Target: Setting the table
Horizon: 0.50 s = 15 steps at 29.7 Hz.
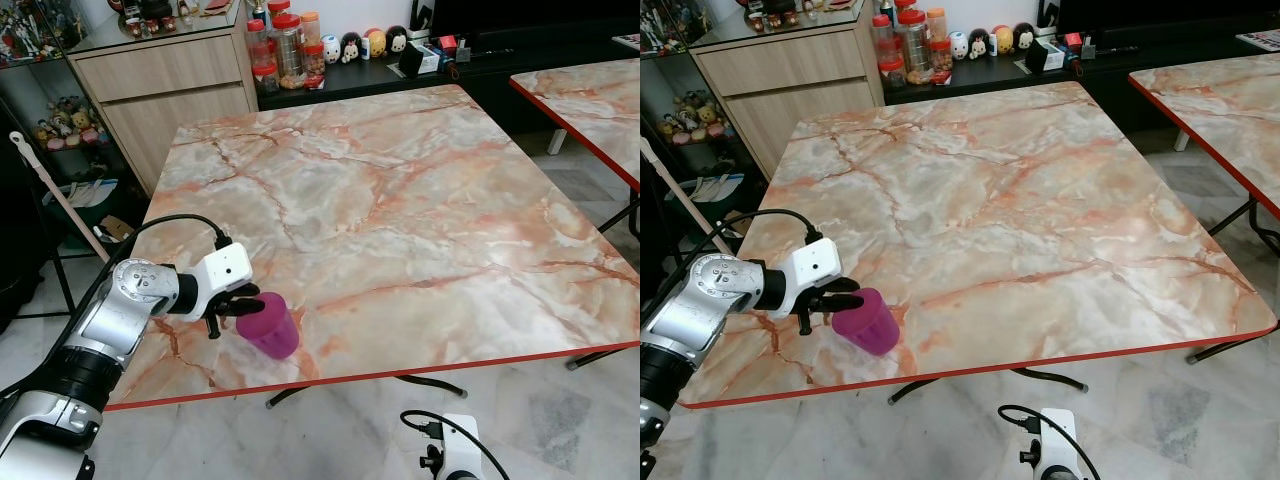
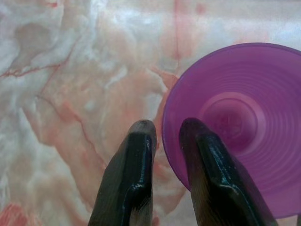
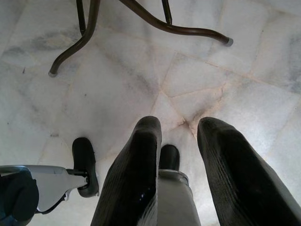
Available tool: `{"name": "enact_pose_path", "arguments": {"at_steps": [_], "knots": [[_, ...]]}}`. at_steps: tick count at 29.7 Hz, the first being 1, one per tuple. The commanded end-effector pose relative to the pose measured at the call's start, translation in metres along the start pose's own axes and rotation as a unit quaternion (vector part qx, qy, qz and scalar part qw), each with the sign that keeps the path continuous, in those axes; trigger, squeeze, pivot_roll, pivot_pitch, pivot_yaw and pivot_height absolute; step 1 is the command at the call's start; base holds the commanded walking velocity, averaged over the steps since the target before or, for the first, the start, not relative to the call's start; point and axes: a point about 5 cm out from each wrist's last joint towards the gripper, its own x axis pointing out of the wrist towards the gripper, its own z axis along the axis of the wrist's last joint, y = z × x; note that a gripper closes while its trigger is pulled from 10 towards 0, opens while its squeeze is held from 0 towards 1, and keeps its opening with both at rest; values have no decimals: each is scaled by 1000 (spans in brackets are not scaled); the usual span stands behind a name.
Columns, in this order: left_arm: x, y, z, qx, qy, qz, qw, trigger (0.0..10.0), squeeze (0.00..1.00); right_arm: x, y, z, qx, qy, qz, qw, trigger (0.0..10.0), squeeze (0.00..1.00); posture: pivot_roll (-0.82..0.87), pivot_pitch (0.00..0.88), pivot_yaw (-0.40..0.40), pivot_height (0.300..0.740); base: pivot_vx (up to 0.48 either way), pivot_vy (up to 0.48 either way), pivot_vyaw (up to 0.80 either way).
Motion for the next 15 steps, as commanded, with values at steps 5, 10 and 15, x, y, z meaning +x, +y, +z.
{"name": "enact_pose_path", "arguments": {"at_steps": [5, 10, 15], "knots": [[-6, 1, -4, -2, 12, 2, 1000, 0, 0, 1, 3, 2, 0, 1, 4, 1000, 10000, 0, 97, 25, 99, 740, 0, 0, 0], [-7, 2, -4, -4, 9, 3, 1000, 0, 0, 1, 4, 3, 0, 0, 5, 1000, 10000, 0, 100, 24, 99, 740, 0, 0, 0], [-8, 4, -1, -18, -11, 14, 1000, 0, 0, 1, 4, 4, 0, -1, 5, 1000, 10000, 0, 99, 23, 99, 740, 0, 0, 0]]}}
